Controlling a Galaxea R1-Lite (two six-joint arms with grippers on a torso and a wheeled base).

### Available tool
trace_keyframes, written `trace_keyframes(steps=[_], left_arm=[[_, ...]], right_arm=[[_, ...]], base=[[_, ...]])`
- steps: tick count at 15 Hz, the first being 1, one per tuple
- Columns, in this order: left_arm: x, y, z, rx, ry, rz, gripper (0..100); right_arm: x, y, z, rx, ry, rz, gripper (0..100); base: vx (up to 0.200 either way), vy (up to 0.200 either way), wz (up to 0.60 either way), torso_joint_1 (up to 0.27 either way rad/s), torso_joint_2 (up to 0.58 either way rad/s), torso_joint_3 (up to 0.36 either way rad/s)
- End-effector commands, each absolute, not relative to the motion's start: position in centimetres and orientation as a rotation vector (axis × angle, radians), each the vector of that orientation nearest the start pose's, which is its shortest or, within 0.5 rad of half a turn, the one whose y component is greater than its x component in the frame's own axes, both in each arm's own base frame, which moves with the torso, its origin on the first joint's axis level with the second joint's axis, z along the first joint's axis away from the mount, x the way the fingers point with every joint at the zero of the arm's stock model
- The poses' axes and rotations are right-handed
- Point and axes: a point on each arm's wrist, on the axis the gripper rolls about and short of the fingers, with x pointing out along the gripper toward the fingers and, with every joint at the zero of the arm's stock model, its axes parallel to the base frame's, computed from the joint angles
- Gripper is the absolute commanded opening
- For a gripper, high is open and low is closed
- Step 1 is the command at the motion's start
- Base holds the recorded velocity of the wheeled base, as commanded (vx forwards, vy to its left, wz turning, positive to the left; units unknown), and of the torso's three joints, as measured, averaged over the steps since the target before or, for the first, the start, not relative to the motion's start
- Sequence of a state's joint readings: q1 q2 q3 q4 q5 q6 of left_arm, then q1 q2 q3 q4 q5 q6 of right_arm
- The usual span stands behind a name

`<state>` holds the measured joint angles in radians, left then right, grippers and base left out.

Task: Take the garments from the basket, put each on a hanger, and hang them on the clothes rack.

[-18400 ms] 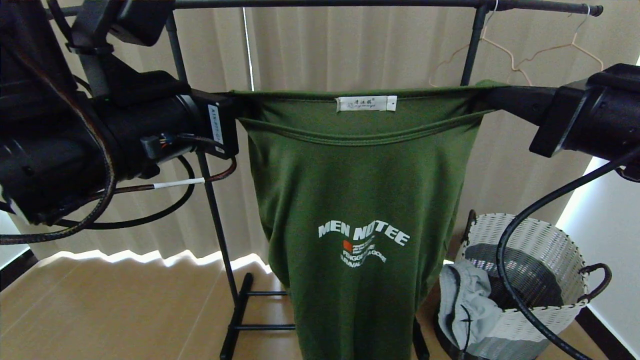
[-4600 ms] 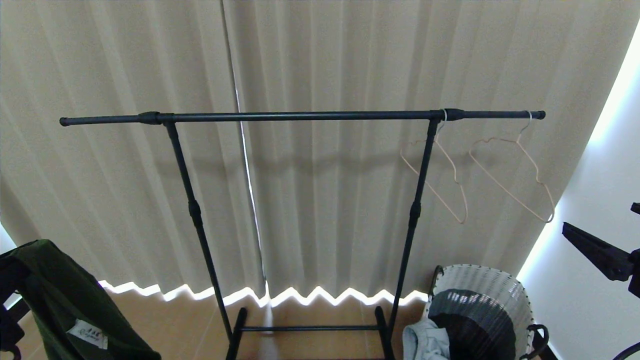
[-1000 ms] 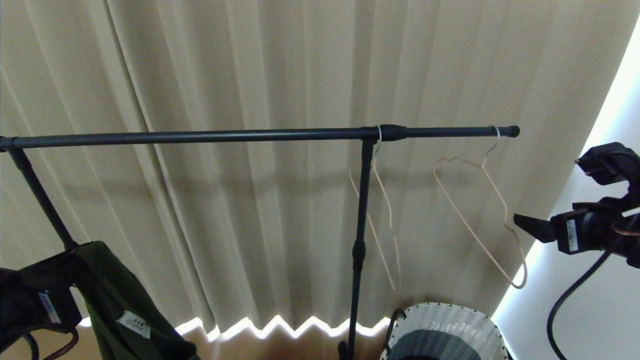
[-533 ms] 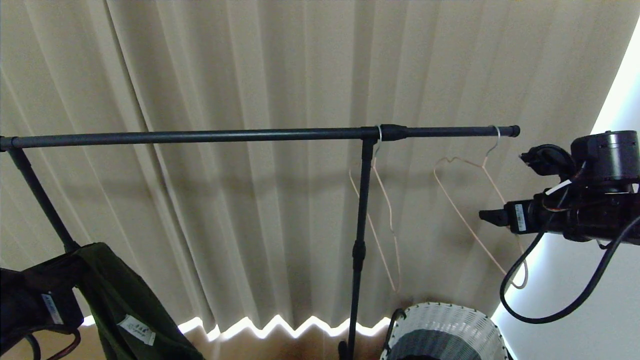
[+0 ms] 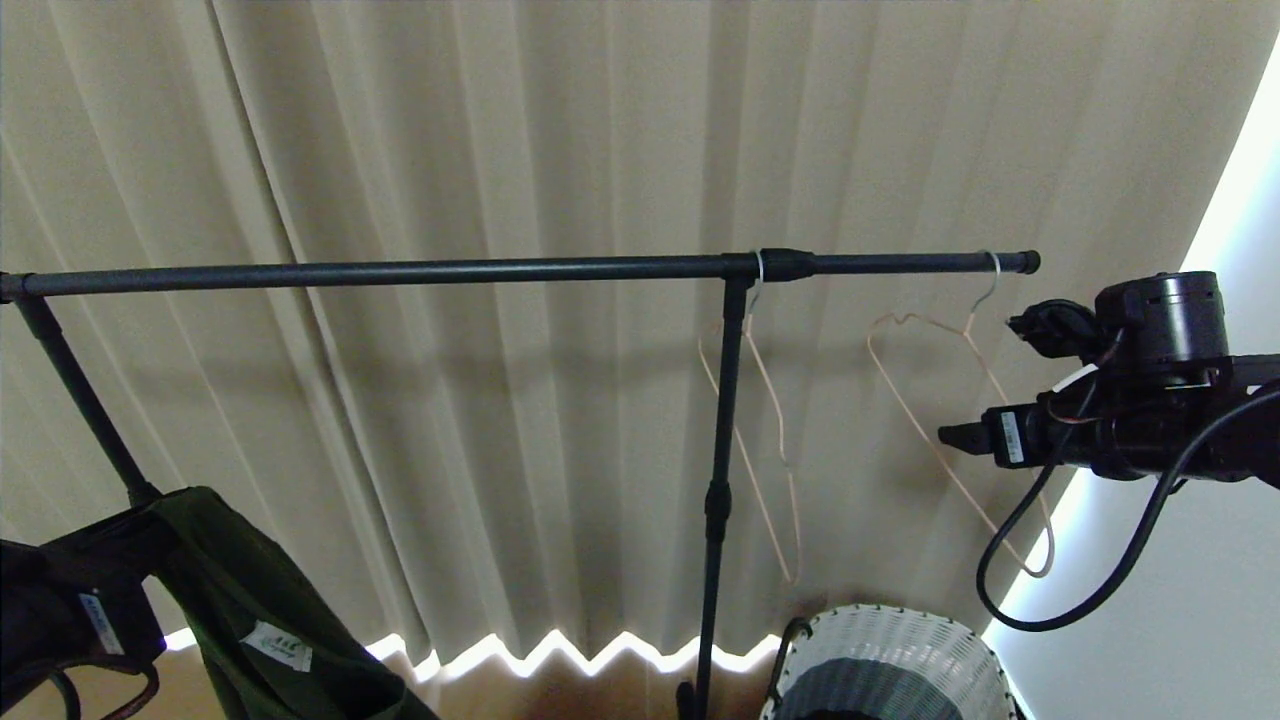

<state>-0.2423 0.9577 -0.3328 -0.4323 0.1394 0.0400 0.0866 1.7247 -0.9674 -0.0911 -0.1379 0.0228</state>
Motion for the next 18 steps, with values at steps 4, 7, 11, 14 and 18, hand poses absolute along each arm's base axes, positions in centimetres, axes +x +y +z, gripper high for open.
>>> trace_keyframes(steps=[4,7,11,14,18], left_arm=[[11.0,-2.4,18.5,0.076,0.183,-0.106,0],[10.9,-2.4,18.6,0.074,0.176,-0.106,0],[10.7,-2.3,18.5,0.075,0.174,-0.108,0],[10.7,-2.3,18.5,0.075,0.174,-0.108,0],[10.6,-2.3,18.4,0.087,0.177,-0.107,0]], right_arm=[[31.0,2.4,16.5,-0.055,0.656,-0.055,0],[30.8,2.4,16.9,-0.057,0.643,-0.059,0],[30.2,2.3,17.5,-0.052,0.622,-0.066,0],[29.2,2.1,19.0,-0.043,0.571,-0.068,0],[26.2,1.9,20.9,-0.027,0.472,-0.060,0]], base=[[0.000,0.000,0.00,0.000,0.00,0.000],[0.000,0.000,0.00,0.000,0.00,0.000],[0.000,0.000,0.00,0.000,0.00,0.000],[0.000,0.000,0.00,0.000,0.00,0.000],[0.000,0.000,0.00,0.000,0.00,0.000]])
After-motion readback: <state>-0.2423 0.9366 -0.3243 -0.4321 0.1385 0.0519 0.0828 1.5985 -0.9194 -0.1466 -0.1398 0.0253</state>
